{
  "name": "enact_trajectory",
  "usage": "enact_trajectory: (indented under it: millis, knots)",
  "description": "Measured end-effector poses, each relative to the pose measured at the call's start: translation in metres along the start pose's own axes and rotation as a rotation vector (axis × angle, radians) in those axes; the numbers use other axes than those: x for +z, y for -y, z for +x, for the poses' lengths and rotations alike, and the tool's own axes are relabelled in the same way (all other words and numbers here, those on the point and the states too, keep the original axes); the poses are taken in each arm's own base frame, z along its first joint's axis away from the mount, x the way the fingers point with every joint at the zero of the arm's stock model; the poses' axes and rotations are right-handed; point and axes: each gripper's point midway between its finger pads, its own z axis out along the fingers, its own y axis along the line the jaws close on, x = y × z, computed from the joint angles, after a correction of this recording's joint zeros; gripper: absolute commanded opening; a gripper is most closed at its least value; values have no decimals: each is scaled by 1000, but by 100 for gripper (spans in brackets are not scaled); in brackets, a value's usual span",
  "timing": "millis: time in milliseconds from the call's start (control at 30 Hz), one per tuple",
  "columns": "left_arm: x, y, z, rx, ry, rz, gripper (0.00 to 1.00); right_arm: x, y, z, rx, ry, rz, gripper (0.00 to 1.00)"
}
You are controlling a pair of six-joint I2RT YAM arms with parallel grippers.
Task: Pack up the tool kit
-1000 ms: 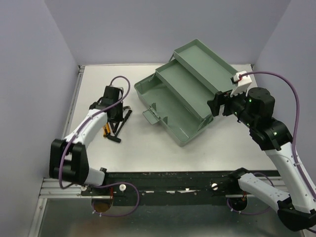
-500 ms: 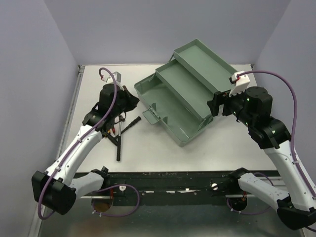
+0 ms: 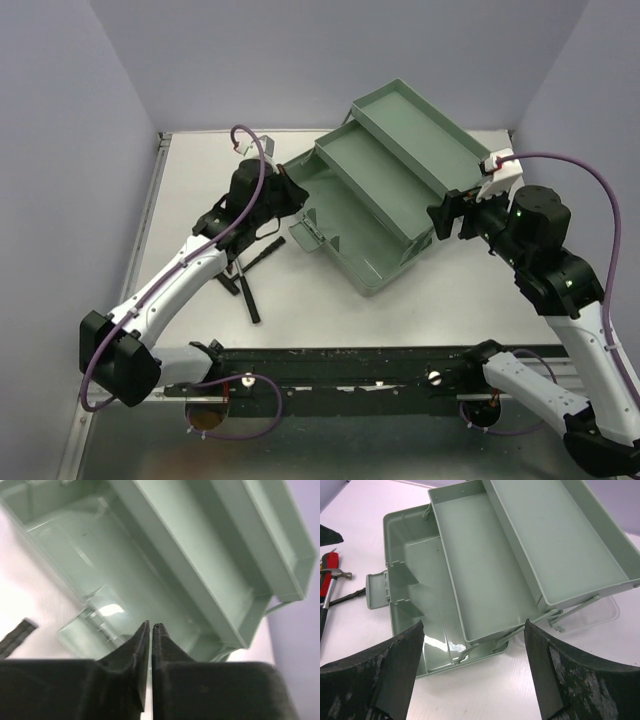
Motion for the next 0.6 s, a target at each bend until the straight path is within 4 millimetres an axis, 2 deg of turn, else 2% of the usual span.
enact_trajectory:
  millis: [33,67,133,200,267,333,433,600]
  knots:
    - [-3,-5,0,26,-2,-23,58,0,-1,1,1,-2,-4,88]
    - [-7,-11,2,42,-8,-46,69,1,-2,2,3,-6,-8,88]
    - [-17,-28,5,82,-13,-118,83,3,-3,4,6,-14,-16,89]
    - [-31,-57,16,108,-31,-225,92,5,-4,7,8,-23,-22,89]
    - [-53,-94,37,121,-68,-349,93,6,-5,10,9,-32,-25,88]
    - [-68,-121,57,121,-111,-436,93,7,-6,12,10,-36,-27,88]
    - [-84,-162,97,117,-229,-571,90,7,-6,12,10,-36,-29,89]
    - [-96,-200,139,106,-366,-715,82,7,-6,12,10,-31,-30,89]
